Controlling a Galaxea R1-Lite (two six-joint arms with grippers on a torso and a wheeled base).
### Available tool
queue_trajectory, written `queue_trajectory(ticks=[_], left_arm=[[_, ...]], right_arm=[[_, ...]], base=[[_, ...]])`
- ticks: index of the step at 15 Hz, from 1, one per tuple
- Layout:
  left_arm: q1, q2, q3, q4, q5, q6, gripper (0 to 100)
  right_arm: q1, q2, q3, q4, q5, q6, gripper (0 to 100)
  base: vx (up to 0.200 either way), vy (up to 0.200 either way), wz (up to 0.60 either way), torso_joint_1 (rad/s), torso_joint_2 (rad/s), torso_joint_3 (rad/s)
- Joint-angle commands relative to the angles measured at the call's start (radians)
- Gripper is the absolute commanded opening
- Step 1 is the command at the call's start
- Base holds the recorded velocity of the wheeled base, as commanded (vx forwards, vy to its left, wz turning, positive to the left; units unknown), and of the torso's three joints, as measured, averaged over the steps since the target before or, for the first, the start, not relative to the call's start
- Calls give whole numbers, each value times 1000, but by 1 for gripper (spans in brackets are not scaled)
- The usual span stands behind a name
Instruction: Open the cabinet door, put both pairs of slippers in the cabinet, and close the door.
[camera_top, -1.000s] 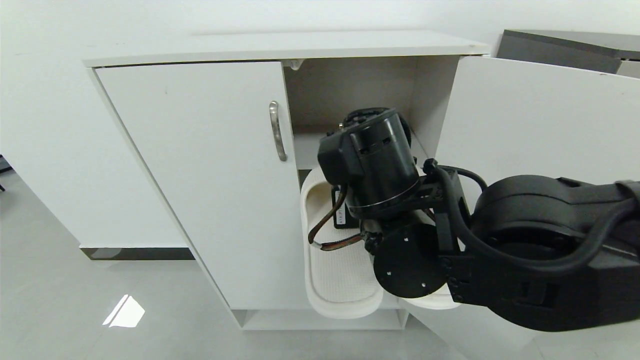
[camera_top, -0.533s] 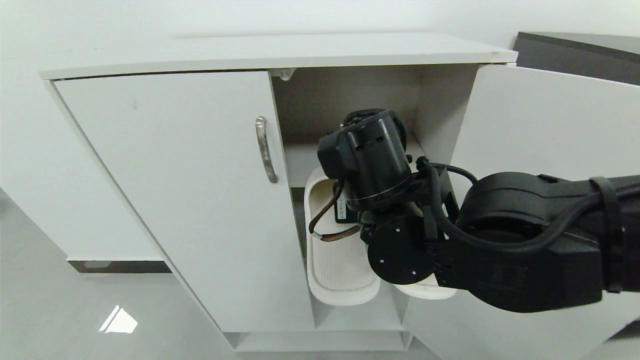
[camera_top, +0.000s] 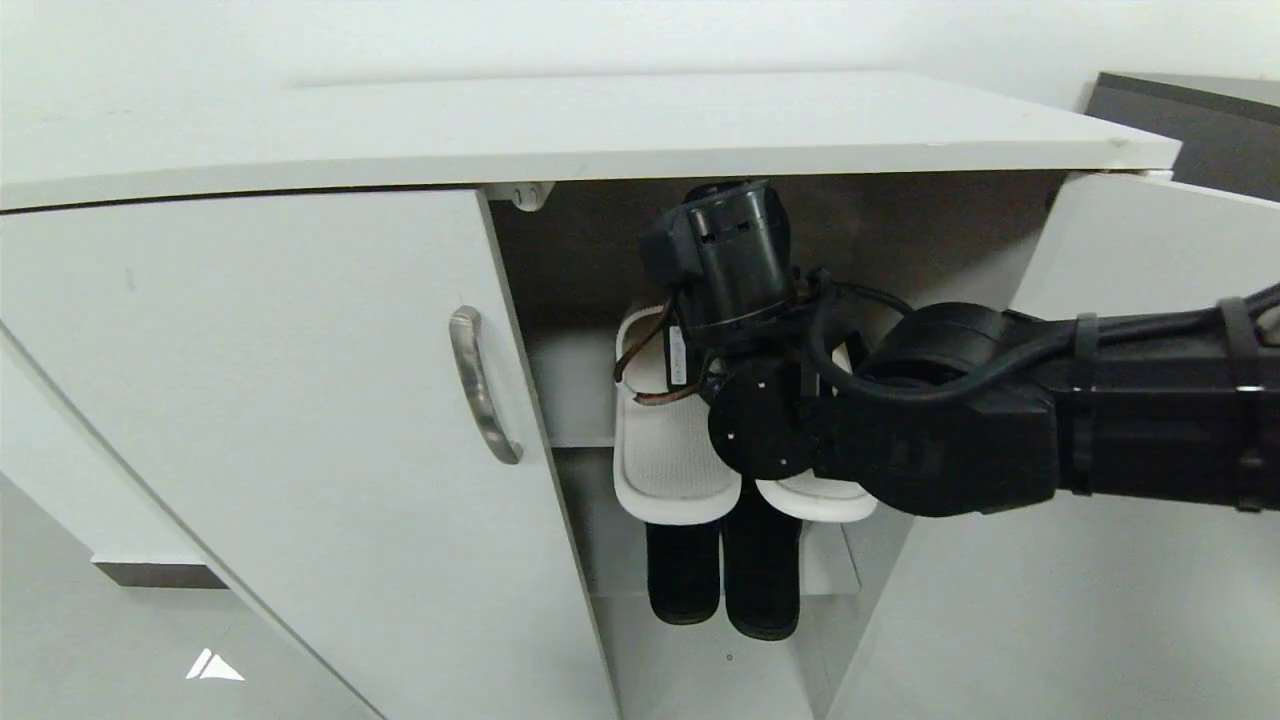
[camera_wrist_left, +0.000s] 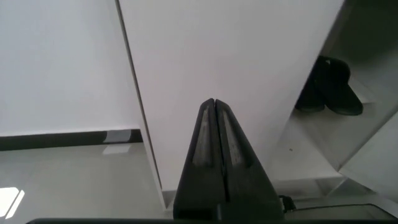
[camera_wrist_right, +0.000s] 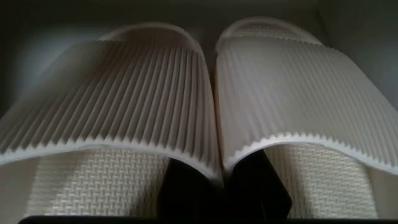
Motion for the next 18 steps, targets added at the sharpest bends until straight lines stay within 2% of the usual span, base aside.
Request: queue_trajectory(ticks=[1,9,16,17,18], left_arm=[[0,1,0,0,2,-2,0],[-1,0,0,0,2,-4,0],[0,0,0,0,2,-5,0],[0,1,0,0,2,-5,0],[0,1,0,0,2,-5,0]], right_arm=[[-20,68,-75,3,1,-17,0],[-76,200,-237,4,30,-33,0],[-96,239,-237,4,29,-46,0],[-96,239,-237,4,29,-46,100],[-96,239,-237,4,29,-46,100]], base=[[0,0,0,0,0,0],[0,0,0,0,0,0],[0,0,0,0,0,0],[0,0,0,0,0,0],[0,0,0,0,0,0]])
